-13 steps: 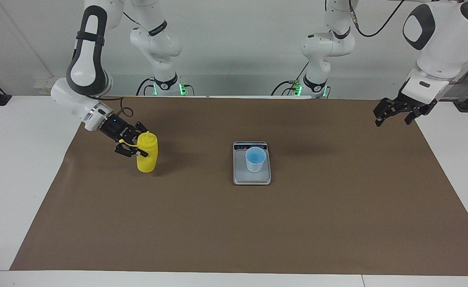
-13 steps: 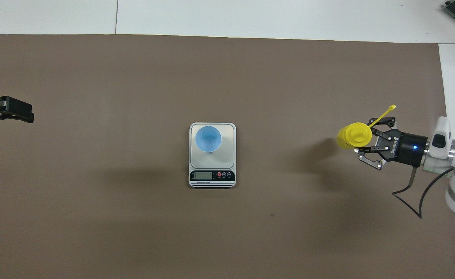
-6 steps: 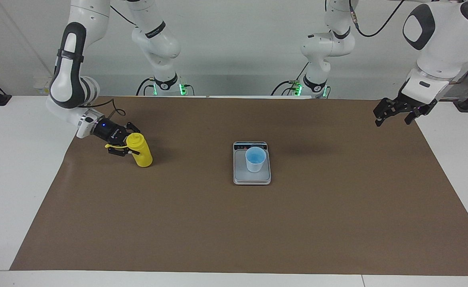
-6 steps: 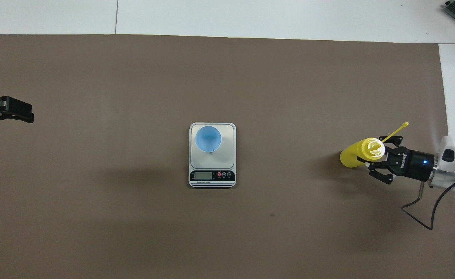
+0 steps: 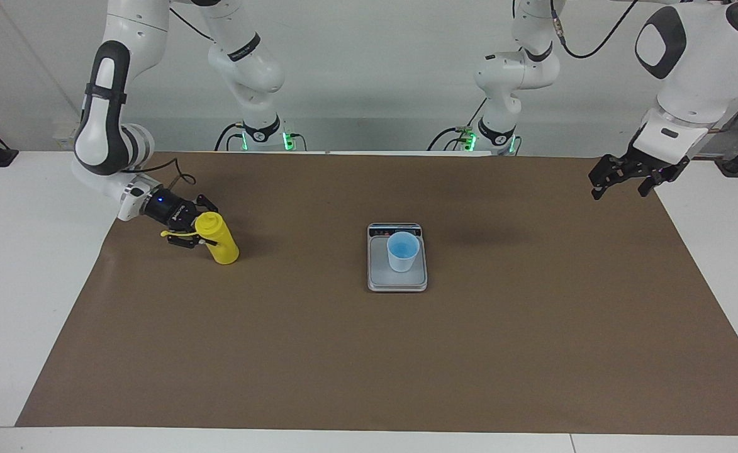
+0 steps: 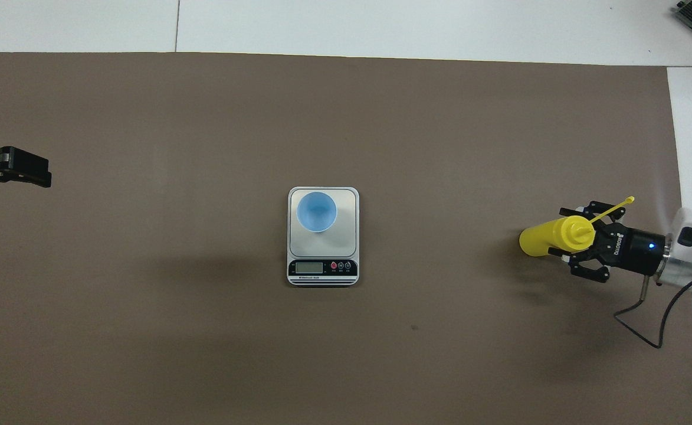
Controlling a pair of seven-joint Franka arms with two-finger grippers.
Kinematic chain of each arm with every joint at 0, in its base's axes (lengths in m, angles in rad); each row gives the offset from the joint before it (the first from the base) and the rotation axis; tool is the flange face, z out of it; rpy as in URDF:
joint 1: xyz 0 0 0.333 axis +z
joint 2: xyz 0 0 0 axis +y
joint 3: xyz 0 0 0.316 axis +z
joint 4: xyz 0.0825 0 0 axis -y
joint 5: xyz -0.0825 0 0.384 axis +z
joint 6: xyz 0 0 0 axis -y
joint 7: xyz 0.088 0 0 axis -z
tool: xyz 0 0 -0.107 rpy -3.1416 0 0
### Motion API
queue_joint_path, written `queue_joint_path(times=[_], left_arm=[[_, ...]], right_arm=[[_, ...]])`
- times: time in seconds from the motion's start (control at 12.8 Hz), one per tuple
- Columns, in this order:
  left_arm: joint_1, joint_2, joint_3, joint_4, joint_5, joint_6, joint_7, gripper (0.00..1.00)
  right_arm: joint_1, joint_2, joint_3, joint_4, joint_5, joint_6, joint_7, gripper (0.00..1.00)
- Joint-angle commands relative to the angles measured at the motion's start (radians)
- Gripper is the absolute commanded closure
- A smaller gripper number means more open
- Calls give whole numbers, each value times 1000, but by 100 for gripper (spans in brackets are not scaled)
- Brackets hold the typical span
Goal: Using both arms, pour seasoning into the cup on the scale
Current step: 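Set the yellow bottle down on the table and release the right gripper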
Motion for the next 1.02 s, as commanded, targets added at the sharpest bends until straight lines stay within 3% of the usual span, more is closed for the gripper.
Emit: queue_joint_path(times=[0.0,0.47,0.94], left_arm=[[2,-13,6,-6,-12,-12,10,0],[2,-13,6,-6,-12,-12,10,0],[2,-13,6,-6,-12,-12,10,0]], right_arm=[[-14,-17,0,2,2,-4,-3,0],[-89,-46,-5,8,-257,2,173,0],[-118,-78,-17,154,-524,6,399,0]])
